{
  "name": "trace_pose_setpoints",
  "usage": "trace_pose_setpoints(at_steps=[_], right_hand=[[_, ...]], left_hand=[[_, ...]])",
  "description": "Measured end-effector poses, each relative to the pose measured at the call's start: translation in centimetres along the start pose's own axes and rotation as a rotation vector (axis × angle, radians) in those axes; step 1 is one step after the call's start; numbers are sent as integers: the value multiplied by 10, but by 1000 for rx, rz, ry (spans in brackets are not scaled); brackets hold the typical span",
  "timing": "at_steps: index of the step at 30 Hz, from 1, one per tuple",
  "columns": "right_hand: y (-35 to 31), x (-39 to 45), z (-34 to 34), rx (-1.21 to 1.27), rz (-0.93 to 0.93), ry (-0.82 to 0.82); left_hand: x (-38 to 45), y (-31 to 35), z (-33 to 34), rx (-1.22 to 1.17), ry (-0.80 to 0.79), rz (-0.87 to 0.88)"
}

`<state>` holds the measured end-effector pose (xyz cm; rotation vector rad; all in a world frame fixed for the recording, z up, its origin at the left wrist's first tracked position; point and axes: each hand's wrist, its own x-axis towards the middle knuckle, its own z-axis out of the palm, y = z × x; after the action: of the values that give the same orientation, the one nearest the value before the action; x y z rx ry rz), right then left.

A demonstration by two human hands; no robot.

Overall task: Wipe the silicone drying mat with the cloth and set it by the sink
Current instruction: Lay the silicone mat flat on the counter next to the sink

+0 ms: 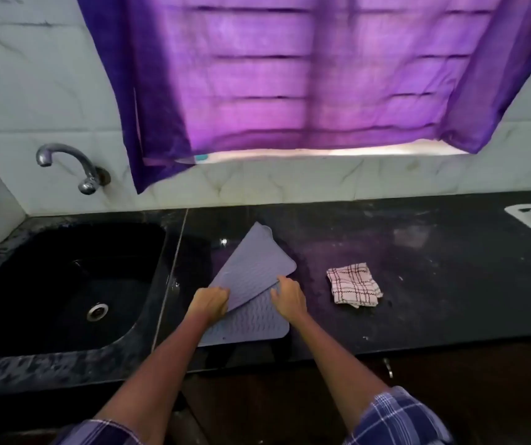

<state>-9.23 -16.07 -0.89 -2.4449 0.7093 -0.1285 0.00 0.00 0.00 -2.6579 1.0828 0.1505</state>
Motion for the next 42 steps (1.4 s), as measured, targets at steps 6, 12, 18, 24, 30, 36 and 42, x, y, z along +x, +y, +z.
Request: trace_pose_setpoints(at_steps=[6,12,18,24,30,36,42], right_hand=[[-5,58,13,181,336,81],[-6,116,21,647,826,228],[-12,132,29,618,953,242],[-58,152,30,540,870,298],[-154,175,50,471,589,337],[-206,200,49,407,159,147],[-173,193,49,367,193,168]], left_hand=[[48,-7,13,0,-22,117],[94,-29,14,-1,50,215],[114,-70,17,-24,82,179],[127,-120,23,-42,120,52],[129,-156,20,-56,179,-46],[123,-202,20,-123,167,-235],[115,-205,24,-130,74,-191]])
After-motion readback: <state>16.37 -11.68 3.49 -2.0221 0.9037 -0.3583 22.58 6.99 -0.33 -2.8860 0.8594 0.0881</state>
